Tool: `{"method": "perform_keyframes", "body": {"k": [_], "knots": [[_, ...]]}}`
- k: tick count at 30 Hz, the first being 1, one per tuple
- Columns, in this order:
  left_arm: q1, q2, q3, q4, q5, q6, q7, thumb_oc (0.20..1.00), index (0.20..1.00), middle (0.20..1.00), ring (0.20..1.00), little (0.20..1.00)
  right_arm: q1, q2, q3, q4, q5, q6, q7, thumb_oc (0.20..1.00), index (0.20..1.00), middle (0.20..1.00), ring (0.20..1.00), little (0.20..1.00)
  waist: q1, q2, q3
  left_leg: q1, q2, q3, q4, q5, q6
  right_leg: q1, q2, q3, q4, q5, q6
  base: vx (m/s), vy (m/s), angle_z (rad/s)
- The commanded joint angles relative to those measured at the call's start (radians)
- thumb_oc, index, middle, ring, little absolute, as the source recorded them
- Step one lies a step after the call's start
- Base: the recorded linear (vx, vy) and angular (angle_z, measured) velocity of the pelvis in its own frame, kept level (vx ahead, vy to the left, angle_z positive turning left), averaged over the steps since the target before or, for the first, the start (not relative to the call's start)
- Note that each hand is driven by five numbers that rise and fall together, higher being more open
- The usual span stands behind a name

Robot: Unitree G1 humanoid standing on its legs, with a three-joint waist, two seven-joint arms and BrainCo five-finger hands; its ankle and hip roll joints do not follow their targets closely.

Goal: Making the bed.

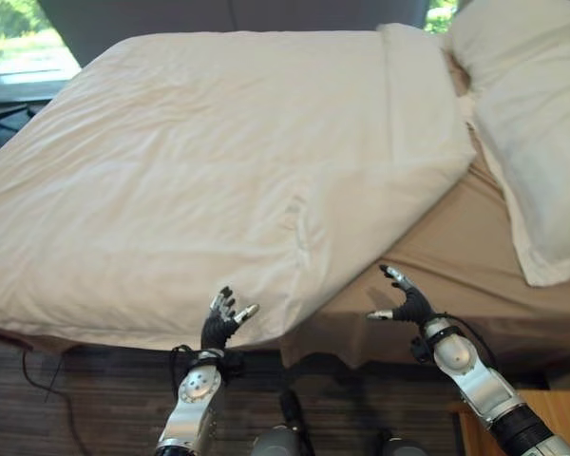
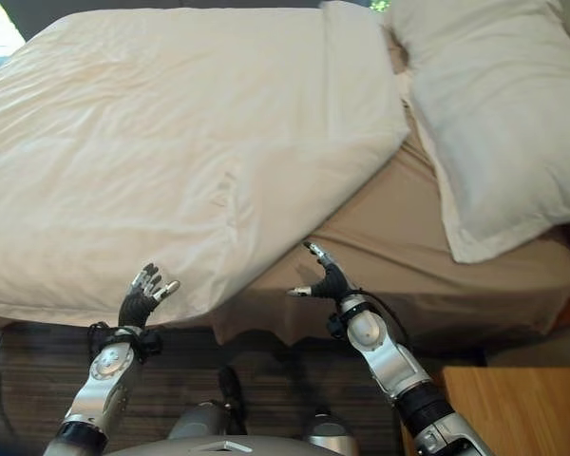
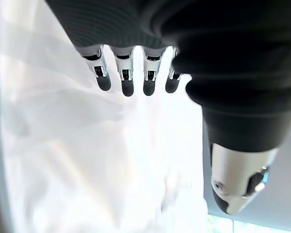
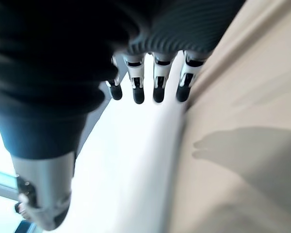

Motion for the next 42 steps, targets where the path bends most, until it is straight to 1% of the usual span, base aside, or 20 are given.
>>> {"method": "perform_keyframes", "body": {"k": [1,2,3,6,8,10,12,14,16,18,19,23,27,31,33,37,39,40,41,42], "knots": [[-0.025,0.07,0.014,-0.055,0.066,-0.035,0.009,1.0,1.0,1.0,1.0,1.0,-0.093,0.044,-0.016,-0.059,-0.063,-0.045,-0.055,1.0,1.0,1.0,1.0,1.0,-0.005,-0.06,0.013,0.067,0.045,-0.038,0.008,-0.073,-0.059,-0.07,-0.023,0.068,0.079,0.099,0.033,0.15,0.037,0.31],[-0.038,0.075,-0.008,-0.054,0.094,-0.04,0.022,1.0,1.0,1.0,1.0,1.0,-0.098,0.049,-0.017,-0.069,-0.079,-0.049,-0.07,1.0,1.0,1.0,1.0,1.0,-0.014,-0.064,0.019,0.078,0.031,-0.063,0.006,-0.087,-0.059,-0.093,-0.005,0.091,0.001,0.078,0.013,0.19,0.024,0.43],[-0.044,0.075,-0.005,-0.051,0.086,-0.043,0.008,1.0,1.0,1.0,1.0,1.0,-0.106,0.047,-0.014,-0.065,-0.09,-0.048,-0.083,1.0,1.0,1.0,1.0,1.0,-0.021,-0.066,0.021,0.083,0.019,-0.085,0.006,-0.097,-0.059,-0.092,0.016,0.102,-0.067,0.073,0.0,0.22,0.025,0.38],[-0.045,0.081,0.006,-0.058,0.046,-0.05,-0.014,1.0,1.0,1.0,1.0,1.0,-0.156,0.027,-0.005,-0.061,-0.129,-0.042,-0.098,1.0,1.0,1.0,1.0,1.0,-0.023,-0.078,0.021,0.088,-0.013,-0.144,0.006,-0.114,-0.056,-0.07,0.054,0.169,-0.236,0.088,-0.025,0.16,0.006,0.55],[-0.048,0.087,0.004,-0.059,0.049,-0.053,-0.022,1.0,1.0,1.0,1.0,1.0,-0.222,0.015,0.007,-0.053,-0.207,-0.031,-0.132,1.0,1.0,1.0,1.0,1.0,-0.011,-0.087,0.015,0.089,-0.025,-0.165,0.006,-0.124,-0.054,-0.049,0.054,0.193,-0.295,0.111,-0.025,0.13,-0.028,0.77],[-0.054,0.085,-0.001,-0.057,0.028,-0.062,-0.027,1.0,1.0,1.0,1.0,1.0,-0.299,0.019,0.028,-0.038,-0.245,-0.021,-0.144,1.0,1.0,1.0,1.0,1.0,-0.005,-0.088,0.009,0.085,-0.028,-0.178,0.006,-0.128,-0.054,-0.037,0.052,0.203,-0.329,0.132,-0.025,0.09,-0.058,0.48],[-0.063,0.088,0.002,-0.051,0.015,-0.068,-0.027,1.0,1.0,1.0,1.0,1.0,-0.347,0.022,0.042,-0.018,-0.258,-0.014,-0.152,1.0,1.0,1.0,1.0,1.0,-0.006,-0.087,0.008,0.08,-0.026,-0.182,0.006,-0.128,-0.055,-0.034,0.052,0.203,-0.342,0.138,-0.027,0.08,-0.029,0.15],[-0.138,0.097,-0.031,0.011,-0.008,-0.08,-0.002,1.0,1.0,1.0,1.0,1.0,-0.501,0.069,0.109,0.147,-0.271,0.022,-0.189,1.0,1.0,1.0,1.0,1.0,0.006,-0.088,0.001,0.066,-0.022,-0.19,0.006,-0.123,-0.062,-0.029,0.052,0.199,-0.368,0.147,-0.03,0.13,-0.047,-0.01],[-0.159,0.1,-0.037,0.033,-0.009,-0.082,0.002,1.0,1.0,1.0,1.0,1.0,-0.542,0.073,0.126,0.193,-0.282,0.033,-0.198,1.0,1.0,1.0,1.0,1.0,0.009,-0.088,0.002,0.061,-0.02,-0.193,0.006,-0.122,-0.064,-0.033,0.052,0.198,-0.369,0.148,-0.03,0.06,-0.045,0.0],[-0.214,0.12,-0.051,0.076,-0.017,-0.095,0.016,1.0,1.0,1.0,1.0,1.0,-0.652,0.059,0.156,0.289,-0.323,0.059,-0.224,1.0,1.0,1.0,1.0,1.0,0.018,-0.086,0.008,0.04,-0.016,-0.2,0.006,-0.116,-0.072,-0.045,0.052,0.198,-0.373,0.15,-0.03,0.05,-0.067,0.14],[-0.217,0.121,-0.05,0.079,-0.018,-0.096,0.016,1.0,1.0,1.0,1.0,1.0,-0.657,0.06,0.157,0.294,-0.322,0.058,-0.226,1.0,1.0,1.0,1.0,1.0,0.017,-0.086,0.009,0.038,-0.016,-0.2,0.006,-0.115,-0.072,-0.047,0.053,0.197,-0.373,0.15,-0.03,0.02,-0.059,0.12],[-0.341,0.154,-0.085,0.152,-0.032,-0.112,0.042,1.0,1.0,1.0,1.0,1.0,-0.784,0.032,0.191,0.492,-0.313,0.089,-0.263,1.0,1.0,1.0,1.0,1.0,0.03,-0.084,0.019,-0.004,-0.017,-0.215,0.006,-0.105,-0.078,-0.08,0.056,0.195,-0.378,0.155,-0.026,0.03,-0.044,0.08],[-0.526,0.193,-0.12,0.282,-0.061,-0.124,0.086,1.0,1.0,1.0,1.0,1.0,-0.919,0.009,0.253,0.666,-0.311,0.12,-0.285,1.0,1.0,1.0,1.0,1.0,0.04,-0.081,0.035,-0.053,-0.013,-0.224,0.006,-0.089,-0.087,-0.128,0.062,0.194,-0.378,0.164,-0.021,0.0,-0.075,0.11],[-0.776,0.198,-0.212,0.469,-0.091,-0.123,0.122,1.0,1.0,1.0,1.0,1.0,-1.088,-0.016,0.366,0.893,-0.333,0.162,-0.313,1.0,1.0,1.0,1.0,1.0,0.047,-0.072,0.068,-0.117,-0.006,-0.232,0.006,-0.063,-0.106,-0.188,0.068,0.189,-0.378,0.18,-0.016,-0.04,-0.098,0.11],[-0.83,0.201,-0.23,0.512,-0.092,-0.123,0.125,1.0,1.0,1.0,1.0,1.0,-1.125,-0.017,0.391,0.928,-0.336,0.167,-0.31,1.0,1.0,1.0,1.0,1.0,0.047,-0.069,0.073,-0.13,-0.005,-0.233,0.006,-0.057,-0.11,-0.198,0.068,0.187,-0.378,0.183,-0.013,-0.02,-0.073,0.17],[-1.008,0.164,-0.306,0.654,-0.095,-0.111,0.134,1.0,1.0,1.0,1.0,1.0,-1.183,-0.01,0.48,1.03,-0.359,0.186,-0.3,1.0,1.0,1.0,1.0,1.0,0.039,-0.056,0.096,-0.181,-0.004,-0.236,0.006,-0.037,-0.125,-0.25,0.069,0.19,-0.378,0.198,-0.005,-0.05,-0.099,0.08],[-1.07,0.143,-0.323,0.709,-0.111,-0.107,0.128,1.0,1.0,1.0,1.0,1.0,-1.203,-0.017,0.504,1.069,-0.352,0.189,-0.299,1.0,1.0,1.0,1.0,1.0,0.036,-0.05,0.11,-0.21,-0.003,-0.23,0.006,-0.028,-0.132,-0.278,0.065,0.189,-0.378,0.206,-0.001,-0.09,-0.07,0.08],[-1.092,0.132,-0.33,0.737,-0.119,-0.104,0.123,1.0,1.0,1.0,1.0,1.0,-1.206,-0.022,0.516,1.089,-0.348,0.19,-0.297,0.931,0.931,0.931,0.931,0.931,0.033,-0.047,0.115,-0.225,-0.002,-0.228,0.006,-0.024,-0.134,-0.292,0.063,0.188,-0.378,0.209,0.003,-0.1,-0.044,0.05],[-1.111,0.123,-0.334,0.756,-0.126,-0.099,0.12,1.0,1.0,1.0,1.0,1.0,-1.207,-0.02,0.516,1.105,-0.336,0.192,-0.294,0.787,0.787,0.787,0.787,0.787,0.03,-0.044,0.118,-0.233,-0.002,-0.228,0.006,-0.022,-0.134,-0.299,0.065,0.192,-0.378,0.209,0.004,-0.1,-0.028,0.04],[-1.122,0.108,-0.339,0.777,-0.126,-0.096,0.118,1.0,1.0,1.0,1.0,1.0,-1.193,-0.012,0.514,1.118,-0.325,0.19,-0.292,0.467,0.467,0.467,0.467,0.467,0.027,-0.041,0.122,-0.238,-0.001,-0.227,0.006,-0.02,-0.134,-0.305,0.066,0.196,-0.378,0.211,0.006,-0.08,-0.017,0.04]]}}
